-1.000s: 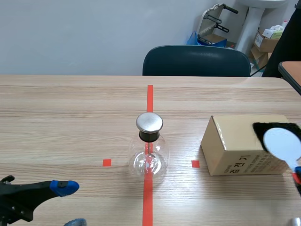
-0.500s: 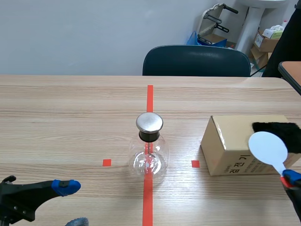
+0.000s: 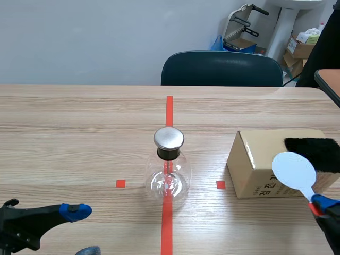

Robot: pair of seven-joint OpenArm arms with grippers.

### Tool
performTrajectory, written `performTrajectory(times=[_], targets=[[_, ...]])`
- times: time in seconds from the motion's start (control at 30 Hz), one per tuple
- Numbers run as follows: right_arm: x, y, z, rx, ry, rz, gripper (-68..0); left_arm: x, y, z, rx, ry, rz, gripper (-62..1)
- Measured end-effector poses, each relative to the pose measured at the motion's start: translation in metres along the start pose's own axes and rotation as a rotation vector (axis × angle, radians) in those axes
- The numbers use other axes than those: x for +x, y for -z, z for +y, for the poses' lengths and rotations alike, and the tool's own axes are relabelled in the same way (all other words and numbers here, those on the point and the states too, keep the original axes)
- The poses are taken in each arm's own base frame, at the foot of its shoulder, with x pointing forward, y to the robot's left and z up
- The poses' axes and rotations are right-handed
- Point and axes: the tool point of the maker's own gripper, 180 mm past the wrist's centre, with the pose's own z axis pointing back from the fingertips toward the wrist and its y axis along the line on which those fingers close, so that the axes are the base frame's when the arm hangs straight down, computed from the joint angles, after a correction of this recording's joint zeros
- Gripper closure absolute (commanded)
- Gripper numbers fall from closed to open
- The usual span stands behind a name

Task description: Do the electroscope experiment

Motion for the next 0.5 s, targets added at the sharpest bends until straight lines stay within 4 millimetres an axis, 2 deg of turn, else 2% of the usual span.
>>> performTrajectory(times=[0.07, 0.2, 0.27, 0.33, 0.37, 0.5], targets=[[-0.012, 0.000, 0.000, -0.001, 0.000, 0.069, -1.7, 0.000, 0.000, 0.000, 0.000, 0.000, 0.000, -32.8], [-0.065, -0.012, -0.001, -0.007, 0.007, 0.370, -1.7, 0.000, 0.000, 0.000, 0.000, 0.000, 0.000, -32.8], [-0.074, -0.016, -0.001, -0.010, 0.009, 0.427, -1.7, 0.000, 0.000, 0.000, 0.000, 0.000, 0.000, -32.8], [-0.068, -0.013, -0.001, -0.008, 0.008, 0.387, -1.7, 0.000, 0.000, 0.000, 0.000, 0.000, 0.000, -32.8], [-0.058, -0.010, -0.001, -0.005, 0.003, 0.327, -1.7, 0.000, 0.000, 0.000, 0.000, 0.000, 0.000, -32.8], [-0.005, 0.000, 0.000, 0.003, -0.004, 0.021, -1.7, 0.000, 0.000, 0.000, 0.000, 0.000, 0.000, -32.8]])
